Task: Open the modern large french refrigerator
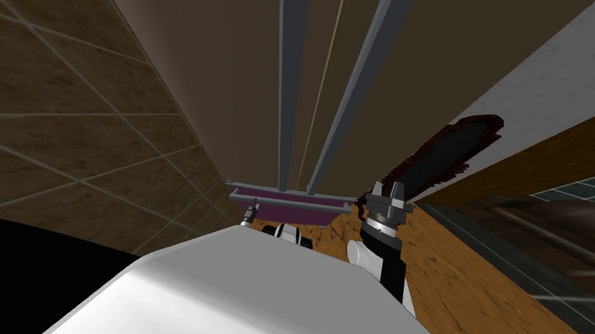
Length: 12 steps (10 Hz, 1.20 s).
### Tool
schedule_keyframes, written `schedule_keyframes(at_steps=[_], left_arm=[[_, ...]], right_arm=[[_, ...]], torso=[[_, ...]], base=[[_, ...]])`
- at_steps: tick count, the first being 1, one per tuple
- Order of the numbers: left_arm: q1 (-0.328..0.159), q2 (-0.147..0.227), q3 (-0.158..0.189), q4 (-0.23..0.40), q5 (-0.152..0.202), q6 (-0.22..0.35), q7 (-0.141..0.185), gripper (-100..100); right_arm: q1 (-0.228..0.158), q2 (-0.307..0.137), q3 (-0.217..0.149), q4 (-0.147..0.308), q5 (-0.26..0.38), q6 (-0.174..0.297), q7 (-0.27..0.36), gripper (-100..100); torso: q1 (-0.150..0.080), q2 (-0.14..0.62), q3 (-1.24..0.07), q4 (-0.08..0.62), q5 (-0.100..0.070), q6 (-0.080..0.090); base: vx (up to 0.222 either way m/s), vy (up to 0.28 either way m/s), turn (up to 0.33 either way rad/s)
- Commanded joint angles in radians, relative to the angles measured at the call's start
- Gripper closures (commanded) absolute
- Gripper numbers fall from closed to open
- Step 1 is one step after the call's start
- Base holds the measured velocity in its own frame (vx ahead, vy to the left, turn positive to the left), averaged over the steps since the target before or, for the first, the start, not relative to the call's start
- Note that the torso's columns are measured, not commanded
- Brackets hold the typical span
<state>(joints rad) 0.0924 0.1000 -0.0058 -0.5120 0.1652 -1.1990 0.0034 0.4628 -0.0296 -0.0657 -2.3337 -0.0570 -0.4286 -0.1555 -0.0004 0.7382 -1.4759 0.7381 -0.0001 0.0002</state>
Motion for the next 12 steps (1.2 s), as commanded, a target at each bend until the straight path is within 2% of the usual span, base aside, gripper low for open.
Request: schedule_keyframes(at_steps=[1,2,3,4,6,7,12], left_arm=[[-0.04,0.03,-0.005,0.023,0.049,0.016,0.006,-100],[-0.027,0.021,-0.005,0.011,0.036,0.015,0.002,-100],[0.009,-0.003,0.001,-0.007,-0.007,-0.003,0.0,100],[0.009,-0.003,0.001,-0.022,-0.007,-0.003,0.0,100],[0.009,-0.003,0.001,-0.007,-0.007,-0.003,0.0,100],[0.042,-0.026,0.004,-0.027,-0.044,-0.016,-0.004,100],[0.124,-0.082,0.014,-0.078,-0.137,-0.049,-0.014,100]], right_arm=[[0.0,0.0,0.0,0.0,0.0,0.0,0.0,0],[0.0,0.0,0.0,0.0,0.0,0.0,0.0,0],[0.0,0.0,0.0,0.0,0.0,0.0,0.0,0],[0.0,0.0,0.0,0.0,0.0,0.0,0.0,0],[0.0,0.0,0.0,0.0,0.0,0.0,0.0,0],[0.0,0.0,0.0,0.0,0.0,0.0,0.0,0],[0.0,0.0,0.0,0.0,0.0,0.0,0.0,0]], torso=[[0.0,0.001,0.0,0.0,0.0,0.0],[0.0,0.001,0.001,0.0,0.0,0.0],[0.002,-0.001,0.0,0.0,0.0,-0.001],[0.004,-0.004,-0.002,-0.001,0.001,-0.001],[0.006,-0.009,-0.003,-0.002,0.003,0.002],[0.007,-0.01,-0.003,-0.003,0.004,0.002],[-0.001,0.002,0.001,0.0,0.0,0.0]], base=[[-0.059,-0.033,-0.088],[-0.028,-0.013,-0.018],[0.045,0.036,0.215],[0.055,0.035,0.107],[0.008,0.011,-0.013],[0.037,0.034,0.11],[0.066,0.046,0.101]])
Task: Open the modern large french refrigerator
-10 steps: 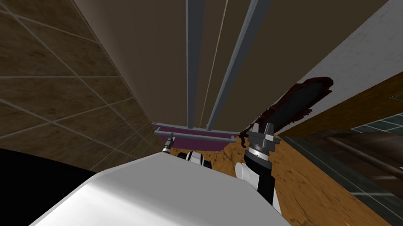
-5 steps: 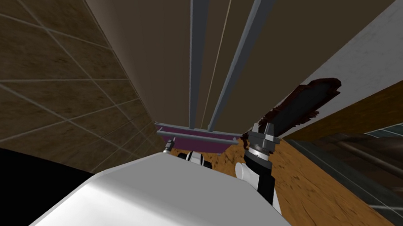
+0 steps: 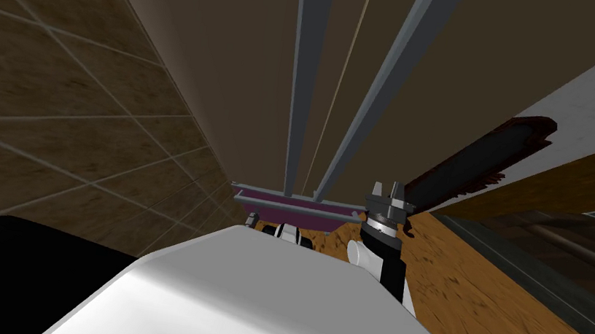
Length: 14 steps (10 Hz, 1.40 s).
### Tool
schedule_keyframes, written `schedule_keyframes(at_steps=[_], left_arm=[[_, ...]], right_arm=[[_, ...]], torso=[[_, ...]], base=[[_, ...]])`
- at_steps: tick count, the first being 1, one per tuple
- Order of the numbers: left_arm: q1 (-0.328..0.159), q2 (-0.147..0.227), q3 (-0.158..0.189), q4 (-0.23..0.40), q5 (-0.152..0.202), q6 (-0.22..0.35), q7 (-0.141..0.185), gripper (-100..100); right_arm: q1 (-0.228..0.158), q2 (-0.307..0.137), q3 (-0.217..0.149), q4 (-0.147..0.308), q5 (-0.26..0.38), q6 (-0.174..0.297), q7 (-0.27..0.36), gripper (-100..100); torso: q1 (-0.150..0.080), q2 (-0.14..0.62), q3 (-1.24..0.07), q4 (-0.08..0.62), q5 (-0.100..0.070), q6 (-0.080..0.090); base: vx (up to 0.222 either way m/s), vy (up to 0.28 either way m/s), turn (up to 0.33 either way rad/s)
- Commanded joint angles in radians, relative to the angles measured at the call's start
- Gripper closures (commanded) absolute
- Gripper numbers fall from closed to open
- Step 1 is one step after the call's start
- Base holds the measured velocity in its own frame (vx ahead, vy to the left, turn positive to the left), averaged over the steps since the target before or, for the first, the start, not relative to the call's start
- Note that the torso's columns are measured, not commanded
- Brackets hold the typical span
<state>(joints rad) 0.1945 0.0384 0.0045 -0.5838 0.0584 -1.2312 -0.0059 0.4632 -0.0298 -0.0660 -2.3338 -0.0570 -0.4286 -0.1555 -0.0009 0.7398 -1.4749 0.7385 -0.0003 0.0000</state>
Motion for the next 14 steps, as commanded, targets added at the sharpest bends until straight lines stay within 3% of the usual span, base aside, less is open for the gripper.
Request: schedule_keyframes(at_steps=[1,2,6,14], left_arm=[[0.014,-0.009,0.002,-0.007,-0.018,-0.008,0.001,100],[0.01,0.03,0.003,-0.013,-0.02,0.0,0.002,-100],[-0.026,0.092,0.008,-0.047,-0.018,0.068,0.011,-100],[-0.092,0.08,0.017,-0.102,-0.014,0.202,0.028,-100]], right_arm=[[0.0,0.0,0.0,0.0,0.0,0.0,0.0,0],[0.0,0.0,0.0,0.0,0.0,0.0,0.0,0],[0.0,0.0,0.0,0.0,0.0,0.0,0.0,0],[0.0,0.0,0.0,0.0,0.0,0.0,0.0,0]], torso=[[0.0,0.0,0.0,0.0,0.0,0.0],[0.0,0.0,0.0,0.0,0.0,0.0],[0.002,-0.002,-0.001,-0.001,0.001,0.0],[0.001,-0.002,-0.001,0.0,0.0,0.0]], base=[[0.022,0.015,0.015],[-0.009,-0.002,0.004],[-0.033,0.0,0.017],[-0.037,0.001,0.014]])
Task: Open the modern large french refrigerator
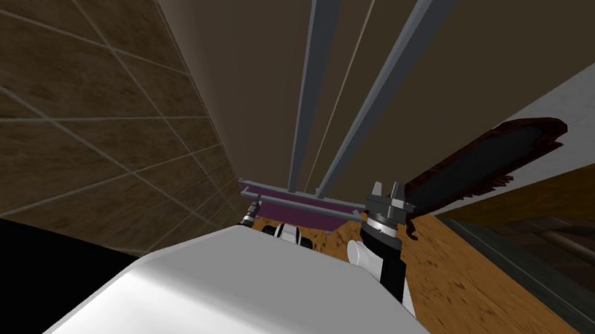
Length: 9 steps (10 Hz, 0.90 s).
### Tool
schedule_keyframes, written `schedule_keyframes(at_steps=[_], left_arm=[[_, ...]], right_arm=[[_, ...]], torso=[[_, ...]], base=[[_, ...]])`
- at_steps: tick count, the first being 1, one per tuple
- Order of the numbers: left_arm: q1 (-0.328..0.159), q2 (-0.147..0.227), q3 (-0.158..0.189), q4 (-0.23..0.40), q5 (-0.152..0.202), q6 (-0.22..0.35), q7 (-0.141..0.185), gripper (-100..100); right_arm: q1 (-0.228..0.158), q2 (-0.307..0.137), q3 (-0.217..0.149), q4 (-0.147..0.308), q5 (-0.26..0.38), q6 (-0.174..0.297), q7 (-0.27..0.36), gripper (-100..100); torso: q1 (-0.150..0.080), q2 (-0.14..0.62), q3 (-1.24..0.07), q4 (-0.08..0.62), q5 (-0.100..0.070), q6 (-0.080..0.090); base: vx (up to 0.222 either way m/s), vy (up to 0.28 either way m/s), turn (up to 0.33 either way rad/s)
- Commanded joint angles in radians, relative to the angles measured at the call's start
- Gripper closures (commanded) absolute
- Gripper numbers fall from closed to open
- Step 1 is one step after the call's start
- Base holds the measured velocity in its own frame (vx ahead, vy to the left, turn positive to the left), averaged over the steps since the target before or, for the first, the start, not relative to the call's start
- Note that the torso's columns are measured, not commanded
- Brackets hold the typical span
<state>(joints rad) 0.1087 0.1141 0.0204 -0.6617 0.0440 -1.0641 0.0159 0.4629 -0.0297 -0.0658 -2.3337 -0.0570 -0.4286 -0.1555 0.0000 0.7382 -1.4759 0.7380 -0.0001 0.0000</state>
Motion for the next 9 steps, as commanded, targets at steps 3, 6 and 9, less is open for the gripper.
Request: schedule_keyframes(at_steps=[3,6,9], left_arm=[[-0.038,0.007,0.005,-0.05,0.002,0.099,0.014,-100],[-0.065,-0.005,0.008,-0.069,0.003,0.156,0.02,-100],[-0.086,-0.042,0.011,-0.083,0.004,0.202,0.025,-100]], right_arm=[[0.0,0.0,0.0,0.0,0.0,0.0,0.0,0],[0.0,0.0,0.0,0.0,0.0,0.0,0.0,0],[0.0,0.0,0.0,0.0,0.0,0.0,0.0,0]], torso=[[0.0,0.0,0.0,0.0,0.0,0.0],[0.0,-0.001,0.0,0.0,0.0,0.0],[0.0,0.0,0.0,0.0,0.0,0.0]], base=[[-0.041,0.002,0.018],[-0.036,0.004,0.015],[-0.034,-0.003,0.013]])
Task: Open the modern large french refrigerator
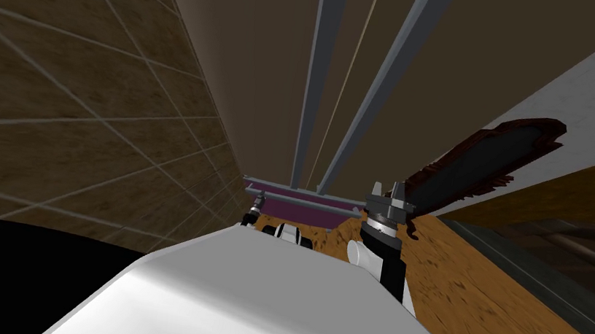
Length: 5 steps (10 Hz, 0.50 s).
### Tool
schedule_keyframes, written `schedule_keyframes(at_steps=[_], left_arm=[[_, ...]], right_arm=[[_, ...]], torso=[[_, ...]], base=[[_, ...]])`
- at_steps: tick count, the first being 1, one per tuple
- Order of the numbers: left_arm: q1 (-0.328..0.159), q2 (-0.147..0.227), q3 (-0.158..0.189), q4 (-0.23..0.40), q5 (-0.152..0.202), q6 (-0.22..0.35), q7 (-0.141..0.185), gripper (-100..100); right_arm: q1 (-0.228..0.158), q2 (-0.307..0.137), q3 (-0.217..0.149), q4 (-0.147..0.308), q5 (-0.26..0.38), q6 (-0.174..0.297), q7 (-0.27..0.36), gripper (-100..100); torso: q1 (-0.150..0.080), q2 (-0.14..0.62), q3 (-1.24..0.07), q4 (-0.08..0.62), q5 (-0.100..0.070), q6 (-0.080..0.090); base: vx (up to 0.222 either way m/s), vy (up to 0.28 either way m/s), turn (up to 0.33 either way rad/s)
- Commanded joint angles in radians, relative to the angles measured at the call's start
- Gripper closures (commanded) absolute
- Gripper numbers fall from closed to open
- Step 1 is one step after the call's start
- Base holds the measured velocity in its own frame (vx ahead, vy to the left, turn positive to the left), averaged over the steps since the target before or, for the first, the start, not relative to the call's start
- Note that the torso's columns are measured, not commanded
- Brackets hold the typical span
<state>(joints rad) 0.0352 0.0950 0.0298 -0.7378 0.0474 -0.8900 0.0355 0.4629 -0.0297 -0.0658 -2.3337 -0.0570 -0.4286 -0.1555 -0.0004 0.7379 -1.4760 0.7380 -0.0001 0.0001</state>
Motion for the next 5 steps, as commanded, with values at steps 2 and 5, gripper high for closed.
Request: schedule_keyframes(at_steps=[2,5], left_arm=[[-0.034,-0.012,0.006,-0.007,0.003,0.047,0.003,-100],[-0.029,-0.011,0.002,-0.011,0.002,0.047,0.006,100]], right_arm=[[0.0,0.0,0.0,0.0,0.0,0.0,0.0,0],[0.0,0.0,0.0,0.0,0.0,0.0,0.0,0]], torso=[[0.001,-0.001,0.0,0.0,0.0,0.0],[-0.001,0.003,0.001,0.003,-0.002,0.0]], base=[[0.017,0.001,0.0],[-0.02,-0.003,0.008]])
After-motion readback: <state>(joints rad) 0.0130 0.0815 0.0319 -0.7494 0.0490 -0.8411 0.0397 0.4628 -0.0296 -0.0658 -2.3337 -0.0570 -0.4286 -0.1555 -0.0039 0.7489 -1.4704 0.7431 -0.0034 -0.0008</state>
